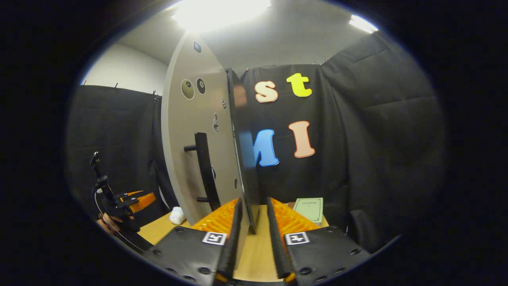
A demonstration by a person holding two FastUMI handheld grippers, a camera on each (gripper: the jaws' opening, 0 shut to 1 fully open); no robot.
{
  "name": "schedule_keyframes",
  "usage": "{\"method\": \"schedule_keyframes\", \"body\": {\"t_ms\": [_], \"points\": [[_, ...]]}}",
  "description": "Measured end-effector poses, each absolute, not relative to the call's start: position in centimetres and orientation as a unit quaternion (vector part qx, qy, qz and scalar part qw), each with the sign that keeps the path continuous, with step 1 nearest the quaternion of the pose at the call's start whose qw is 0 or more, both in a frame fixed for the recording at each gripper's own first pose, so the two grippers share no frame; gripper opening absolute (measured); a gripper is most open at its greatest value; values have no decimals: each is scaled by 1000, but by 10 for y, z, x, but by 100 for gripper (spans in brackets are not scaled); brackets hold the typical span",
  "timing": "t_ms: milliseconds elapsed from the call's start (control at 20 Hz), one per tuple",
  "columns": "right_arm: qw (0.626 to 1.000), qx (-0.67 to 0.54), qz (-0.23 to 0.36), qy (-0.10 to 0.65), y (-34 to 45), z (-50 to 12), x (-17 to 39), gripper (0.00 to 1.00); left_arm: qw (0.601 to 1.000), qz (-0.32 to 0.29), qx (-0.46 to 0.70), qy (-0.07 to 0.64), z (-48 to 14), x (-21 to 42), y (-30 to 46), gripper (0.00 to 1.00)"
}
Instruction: Open the cabinet door with the right hand, grasp the bottle in the cabinet with the left hand and place it on the coaster, then close the cabinet door with the right hand.
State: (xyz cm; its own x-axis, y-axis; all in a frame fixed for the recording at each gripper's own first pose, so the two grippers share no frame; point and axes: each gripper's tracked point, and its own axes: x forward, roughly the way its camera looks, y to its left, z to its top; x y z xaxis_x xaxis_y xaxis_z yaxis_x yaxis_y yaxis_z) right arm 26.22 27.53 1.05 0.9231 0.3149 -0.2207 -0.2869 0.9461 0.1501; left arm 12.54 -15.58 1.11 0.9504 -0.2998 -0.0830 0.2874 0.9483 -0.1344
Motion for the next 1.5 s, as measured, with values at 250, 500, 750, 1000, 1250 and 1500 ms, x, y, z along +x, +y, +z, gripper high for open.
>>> {"method": "schedule_keyframes", "body": {"t_ms": [250, 500, 750, 1000, 1250, 1500], "points": [[992, 30, 31, 117, 216, 0, 256, 98, 983, -169, -69, 36, 26, 179, -169, 82], [993, 17, -20, 113, 198, -5, 252, 98, 978, -194, -68, 25, 32, 228, -189, 80], [991, 0, -65, 121, 192, -15, 252, 98, 972, -216, -82, 32, 20, 278, -212, 80], [986, -2, -115, 122, 187, -17, 247, 98, 970, -233, -62, 38, 0, 331, -231, 80], [979, 8, -155, 131, 186, -26, 247, 98, 967, -241, -55, 54, -30, 372, -247, 80], [972, -2, -180, 149, 184, -38, 251, 98, 966, -249, -43, 60, -49, 406, -260, 80]]}}
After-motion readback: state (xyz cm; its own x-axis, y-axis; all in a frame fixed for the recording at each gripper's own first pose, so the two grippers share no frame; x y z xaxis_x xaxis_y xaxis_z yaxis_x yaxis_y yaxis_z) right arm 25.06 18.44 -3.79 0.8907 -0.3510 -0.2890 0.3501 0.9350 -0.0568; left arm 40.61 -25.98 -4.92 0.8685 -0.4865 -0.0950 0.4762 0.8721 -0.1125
